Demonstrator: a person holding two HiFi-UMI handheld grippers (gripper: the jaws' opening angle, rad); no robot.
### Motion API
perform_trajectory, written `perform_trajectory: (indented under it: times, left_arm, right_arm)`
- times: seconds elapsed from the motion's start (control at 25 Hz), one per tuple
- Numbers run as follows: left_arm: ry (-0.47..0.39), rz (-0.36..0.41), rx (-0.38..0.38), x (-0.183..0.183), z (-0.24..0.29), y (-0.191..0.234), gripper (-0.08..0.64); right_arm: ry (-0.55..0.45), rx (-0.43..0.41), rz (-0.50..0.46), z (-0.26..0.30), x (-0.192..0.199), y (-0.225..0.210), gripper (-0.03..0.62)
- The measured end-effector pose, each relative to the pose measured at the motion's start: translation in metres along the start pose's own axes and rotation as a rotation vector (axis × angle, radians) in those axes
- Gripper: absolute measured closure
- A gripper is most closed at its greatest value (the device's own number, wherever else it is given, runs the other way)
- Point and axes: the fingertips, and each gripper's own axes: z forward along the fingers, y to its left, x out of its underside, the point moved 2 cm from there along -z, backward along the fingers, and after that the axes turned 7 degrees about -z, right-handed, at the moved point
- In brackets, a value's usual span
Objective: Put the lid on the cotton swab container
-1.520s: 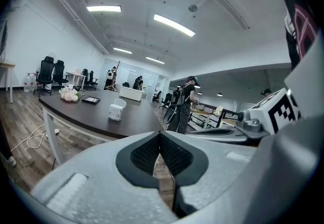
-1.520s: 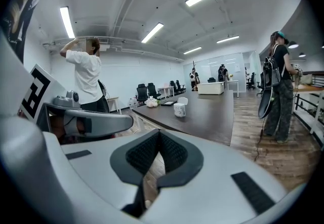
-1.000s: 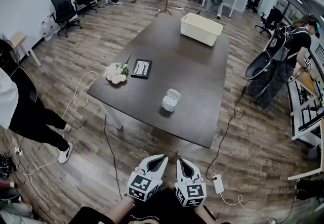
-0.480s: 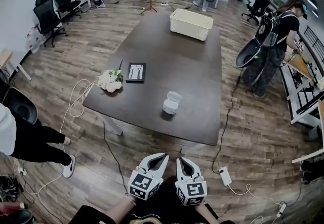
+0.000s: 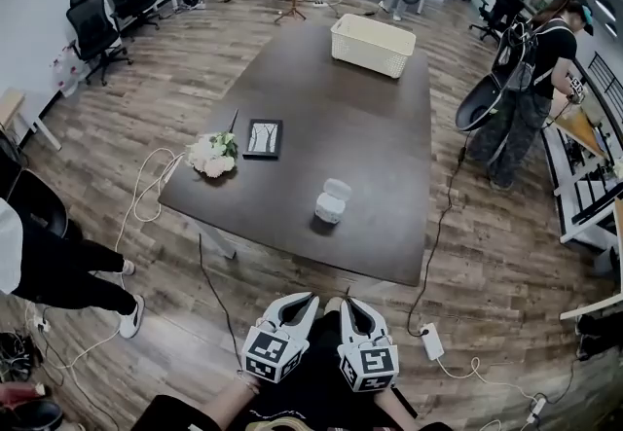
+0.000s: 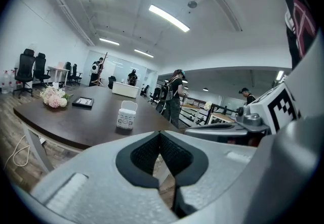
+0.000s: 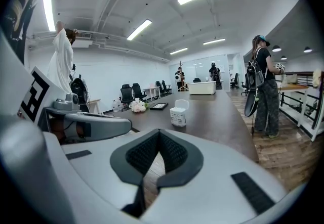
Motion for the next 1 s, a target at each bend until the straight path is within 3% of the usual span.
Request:
perform_trajectory:
  times: [1.0]
  left_arm:
    - [-0.037, -0.082, -0.246, -0.048, 0.117, 0.063, 0.552]
  right_arm:
    - [-0.011, -0.195, -0.034, 0.128, -0.05, -0.113, 0.584]
